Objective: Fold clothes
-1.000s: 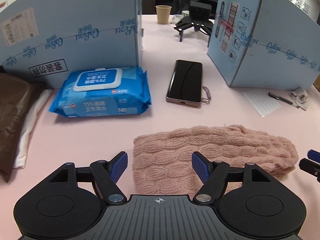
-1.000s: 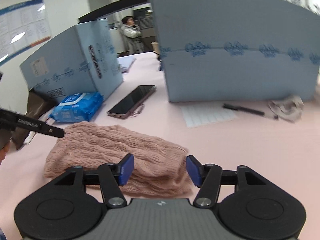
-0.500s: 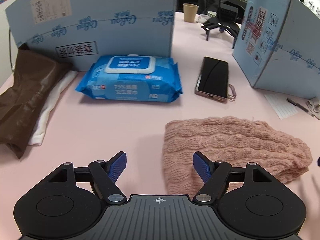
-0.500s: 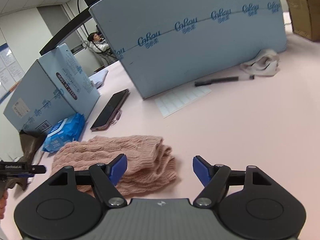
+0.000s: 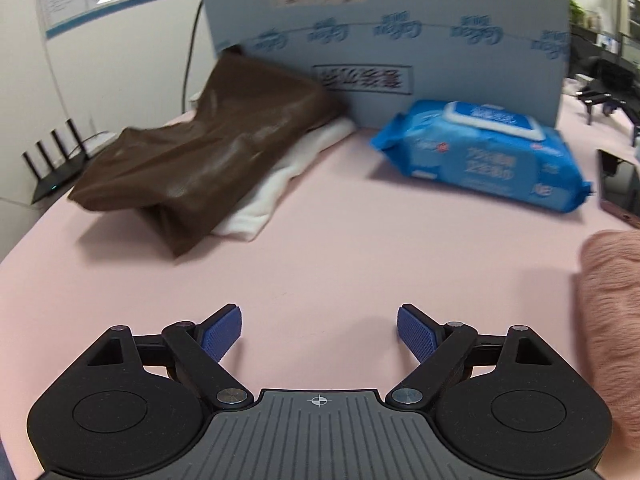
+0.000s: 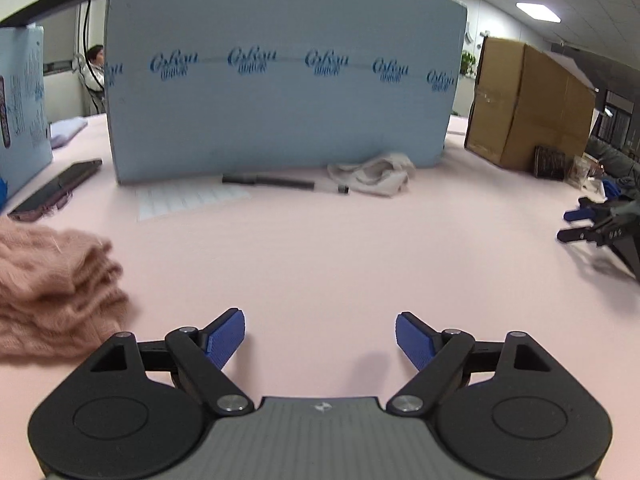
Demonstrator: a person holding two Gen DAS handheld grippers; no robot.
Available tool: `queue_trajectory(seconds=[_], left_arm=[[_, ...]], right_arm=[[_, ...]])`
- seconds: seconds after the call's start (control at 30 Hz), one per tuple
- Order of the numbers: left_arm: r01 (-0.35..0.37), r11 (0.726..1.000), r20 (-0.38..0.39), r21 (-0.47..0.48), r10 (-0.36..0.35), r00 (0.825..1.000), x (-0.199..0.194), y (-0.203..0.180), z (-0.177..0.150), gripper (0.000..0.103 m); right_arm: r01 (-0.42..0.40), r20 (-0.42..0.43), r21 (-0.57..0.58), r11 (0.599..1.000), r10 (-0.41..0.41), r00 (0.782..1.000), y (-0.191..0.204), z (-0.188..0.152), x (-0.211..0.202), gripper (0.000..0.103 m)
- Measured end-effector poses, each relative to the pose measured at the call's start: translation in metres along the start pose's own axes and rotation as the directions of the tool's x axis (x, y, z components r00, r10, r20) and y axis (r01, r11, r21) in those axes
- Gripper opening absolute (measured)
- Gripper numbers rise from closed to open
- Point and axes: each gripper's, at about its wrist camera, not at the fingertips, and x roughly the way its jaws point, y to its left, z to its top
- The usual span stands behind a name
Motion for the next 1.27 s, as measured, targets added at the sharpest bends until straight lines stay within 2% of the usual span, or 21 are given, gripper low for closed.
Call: queue_trajectory(seconds=[0.03,0.1,0.17,0.3,0.47,1.27], left_arm=[[-0.009,1.000,0.016,-0.005,0.009,1.000,0.001,0.002,-0.003,0.103],[-0.027,1.000,0.056,0.005,0.026,0.998,0.003,0.002,-0.009,0.103],[-0.034,0.999,0.107,0.030,0.031,0.994,0.001,-0.002,-0.016,0.103],[-0.012,1.000,0.095,0.007,0.011,0.995,0.002,0.002,-0.015,0.103],[0.078,0.993,0.071,-0.089,-0.072,0.995,0.006,0.020,-0.016,0.103],[0.084,0.992,0.068,-0.089,-0.078,0.995,0.009,0.022,-0.015,0.103]], right_arm=[[0.010,-0.007,0.008,1.000,-0.010,1.000,-0.002,0.000,0.001,0.096],[0.024,-0.021,0.020,0.999,-0.024,0.999,-0.003,0.000,0.004,0.103],[0.017,-0.029,0.034,0.999,-0.016,0.999,-0.005,0.000,0.005,0.103],[0.000,-0.030,0.057,0.998,0.002,1.000,-0.009,-0.001,0.004,0.103],[-0.002,-0.028,0.061,0.998,0.004,1.000,-0.010,-0.001,0.003,0.103],[-0.003,-0.032,0.064,0.998,0.005,0.999,-0.010,0.001,0.004,0.103]])
